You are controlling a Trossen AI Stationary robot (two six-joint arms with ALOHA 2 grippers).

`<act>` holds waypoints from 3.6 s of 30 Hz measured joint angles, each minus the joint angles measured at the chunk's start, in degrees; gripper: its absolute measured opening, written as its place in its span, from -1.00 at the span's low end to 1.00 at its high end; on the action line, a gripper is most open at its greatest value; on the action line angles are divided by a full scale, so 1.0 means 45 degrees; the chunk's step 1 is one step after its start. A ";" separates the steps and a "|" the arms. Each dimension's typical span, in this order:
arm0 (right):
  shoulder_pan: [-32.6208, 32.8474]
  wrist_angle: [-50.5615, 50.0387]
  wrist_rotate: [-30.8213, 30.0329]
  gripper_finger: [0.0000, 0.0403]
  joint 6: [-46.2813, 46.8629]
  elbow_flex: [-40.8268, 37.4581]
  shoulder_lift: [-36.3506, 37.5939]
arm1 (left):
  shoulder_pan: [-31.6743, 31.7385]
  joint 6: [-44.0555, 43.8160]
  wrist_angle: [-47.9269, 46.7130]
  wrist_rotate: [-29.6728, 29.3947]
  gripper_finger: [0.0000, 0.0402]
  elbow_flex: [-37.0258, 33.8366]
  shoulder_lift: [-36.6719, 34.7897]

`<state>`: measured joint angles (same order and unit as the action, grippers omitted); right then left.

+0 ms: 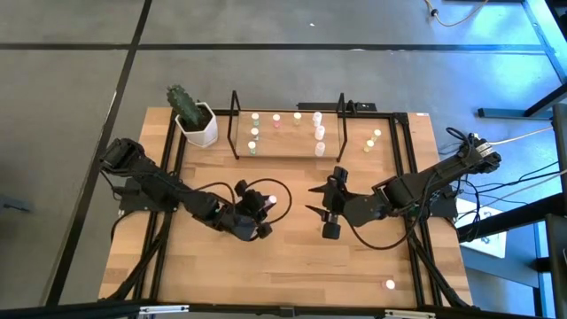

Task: Pick and place medicine bottles onto shelf by color
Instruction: Put the left pink pill bottle on the shelf aligned with the other pink pill bottle

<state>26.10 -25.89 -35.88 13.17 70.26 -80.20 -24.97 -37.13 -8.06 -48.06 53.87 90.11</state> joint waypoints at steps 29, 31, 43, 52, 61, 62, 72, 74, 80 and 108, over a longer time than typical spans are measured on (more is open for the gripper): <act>-0.0001 -0.0015 0.0005 0.04 0.0002 0.0000 0.0000 | 0.1068 0.1834 0.9568 0.1176 -0.58 -0.5325 0.0271; 0.0001 -0.0015 0.0005 0.04 0.0024 0.0000 0.0000 | 0.1174 0.2125 1.0088 0.1181 -0.58 -0.5610 0.0271; 0.0000 -0.0019 0.0005 0.04 0.0016 0.0000 0.0000 | 0.1501 0.2311 1.0775 0.1191 -0.53 -0.6938 0.0266; -0.0004 -0.0019 0.0005 0.04 0.0017 0.0000 0.0000 | 0.1525 0.1948 1.1109 0.1147 -0.51 -0.7570 0.0266; 0.0001 -0.0019 0.0005 0.04 0.0000 0.0000 0.0000 | 0.1525 0.1874 1.1434 0.0936 -0.51 -0.7893 0.0266; -0.0001 -0.0019 0.0007 0.04 0.0004 0.0000 0.0000 | 0.1525 0.1796 1.1429 0.0879 -0.51 -0.7893 0.0266; -0.0004 -0.0015 0.0009 0.04 -0.0004 0.0000 0.0000 | 0.1515 0.1236 1.3010 0.0846 -0.49 -0.7898 0.1752; -0.0004 -0.0015 0.0005 0.04 0.0019 0.0000 0.0000 | 0.1511 0.1337 1.3630 0.0851 -0.44 -0.7898 0.2083; -0.0003 -0.0015 0.0005 0.04 0.0019 0.0000 0.0000 | 0.1416 0.1375 1.4020 0.0882 -0.23 -0.7898 0.2413; -0.0004 -0.0016 0.0005 0.04 0.0019 0.0000 0.0000 | 0.0395 0.3392 1.3542 0.0352 0.52 -0.7888 0.0811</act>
<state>26.09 -25.96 -35.86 13.26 70.26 -80.20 -23.20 -21.86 52.88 -46.47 18.37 93.76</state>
